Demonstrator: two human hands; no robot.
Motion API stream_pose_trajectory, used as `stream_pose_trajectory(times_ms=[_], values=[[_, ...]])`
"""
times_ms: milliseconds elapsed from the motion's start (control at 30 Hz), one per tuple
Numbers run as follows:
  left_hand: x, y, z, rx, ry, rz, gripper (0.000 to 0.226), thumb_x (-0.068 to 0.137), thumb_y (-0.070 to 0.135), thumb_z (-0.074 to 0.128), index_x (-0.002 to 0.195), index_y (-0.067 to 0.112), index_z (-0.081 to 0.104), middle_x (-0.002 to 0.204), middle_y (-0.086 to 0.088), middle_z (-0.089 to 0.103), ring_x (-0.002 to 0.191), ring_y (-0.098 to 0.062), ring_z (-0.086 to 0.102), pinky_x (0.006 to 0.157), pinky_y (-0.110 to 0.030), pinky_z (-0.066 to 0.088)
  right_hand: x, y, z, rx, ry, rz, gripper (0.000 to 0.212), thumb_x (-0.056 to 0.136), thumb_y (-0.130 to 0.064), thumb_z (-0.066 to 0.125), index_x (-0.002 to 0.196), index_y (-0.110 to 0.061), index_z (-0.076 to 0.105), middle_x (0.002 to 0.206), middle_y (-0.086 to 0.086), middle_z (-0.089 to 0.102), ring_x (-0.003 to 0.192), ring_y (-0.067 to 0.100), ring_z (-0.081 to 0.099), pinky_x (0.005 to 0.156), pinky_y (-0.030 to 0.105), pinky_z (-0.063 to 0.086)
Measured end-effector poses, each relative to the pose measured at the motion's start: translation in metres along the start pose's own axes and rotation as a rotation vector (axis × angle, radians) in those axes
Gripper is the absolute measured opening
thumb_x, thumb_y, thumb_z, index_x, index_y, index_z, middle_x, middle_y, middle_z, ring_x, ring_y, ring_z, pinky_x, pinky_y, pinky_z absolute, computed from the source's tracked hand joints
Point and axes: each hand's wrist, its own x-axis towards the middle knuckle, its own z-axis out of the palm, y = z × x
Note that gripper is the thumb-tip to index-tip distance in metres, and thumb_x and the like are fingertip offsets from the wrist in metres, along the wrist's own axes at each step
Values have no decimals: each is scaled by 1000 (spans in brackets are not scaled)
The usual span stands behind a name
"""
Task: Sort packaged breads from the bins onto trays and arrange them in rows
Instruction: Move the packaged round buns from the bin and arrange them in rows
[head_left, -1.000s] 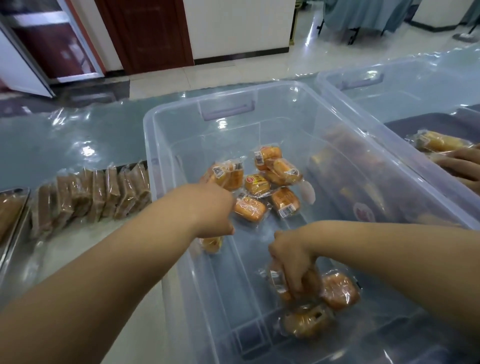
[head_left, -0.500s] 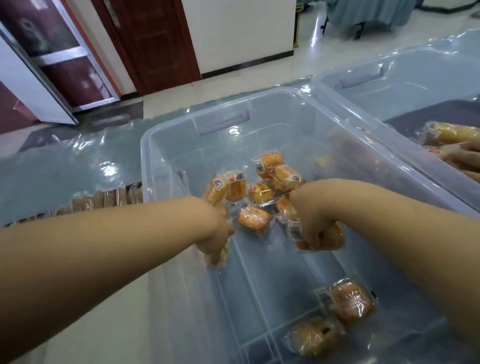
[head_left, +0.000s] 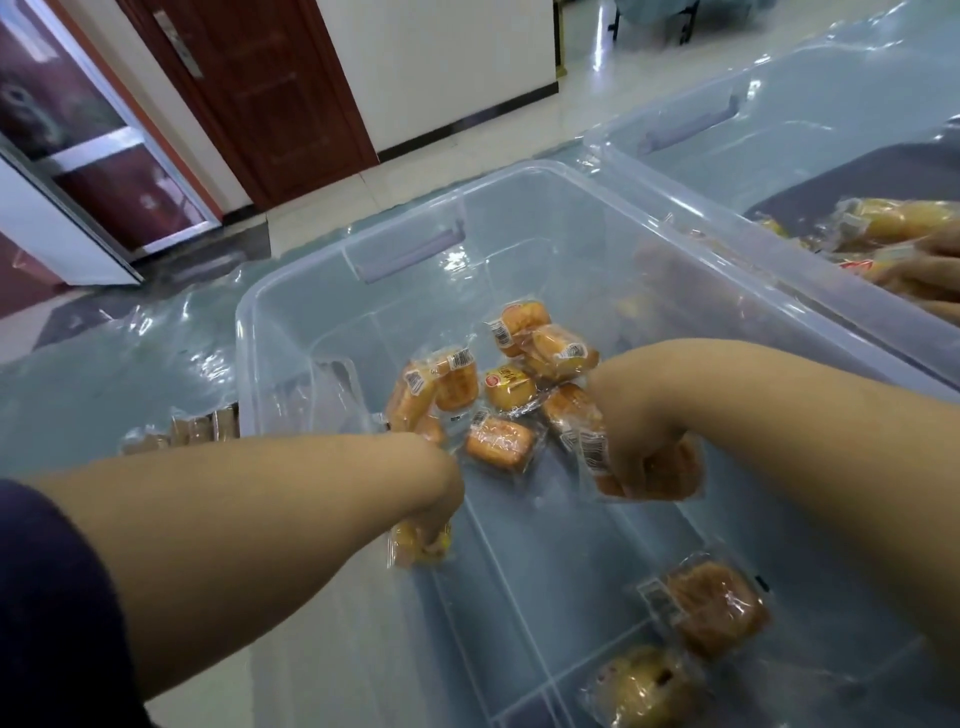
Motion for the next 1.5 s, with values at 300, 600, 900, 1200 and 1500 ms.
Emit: stream_pose_trajectory(times_ms=[300, 600, 900, 1200, 1500], values=[[-8, -50, -16, -233, 489, 15, 50, 83, 28, 64, 128, 14, 49, 127, -10, 40, 108, -26, 45, 92, -37, 45, -3, 2, -6, 13, 56, -9, 47, 68, -41, 80, 93, -19, 46, 72, -2, 46, 80, 25, 55, 69, 29, 48], [15, -85, -10, -261, 403, -169, 82, 80, 26, 70, 145, 41, 23, 128, -11, 41, 114, -30, 47, 89, -38, 46, -2, 3, -5, 32, 14, -16, 64, 68, -43, 80, 121, -16, 56, 100, 2, 61, 84, 23, 58, 68, 28, 48], [12, -91, -9, -469, 416, -228, 64, 74, 32, 74, 131, 25, 46, 115, -6, 58, 100, -25, 57, 80, -33, 48, 0, 3, -7, 54, 28, 16, 57, 72, -44, 76, 118, -16, 55, 89, -1, 57, 83, 21, 54, 70, 29, 46], [-67, -95, 9, -964, 957, -229, 52, 69, 36, 80, 113, 25, 54, 98, 7, 49, 88, -13, 47, 68, -26, 37, -8, 1, -19, 205, 391, 25, 51, 62, -49, 78, 92, -20, 49, 87, -2, 58, 80, 20, 57, 66, 29, 48], [-160, -73, 86, -1366, 1500, -364, 57, 64, 37, 84, 111, 31, 53, 108, 8, 49, 90, -5, 47, 67, -9, 33, -57, -34, -38, 633, 787, -135, 54, 61, -39, 85, 101, -23, 51, 93, -3, 62, 82, 14, 61, 73, 35, 55]])
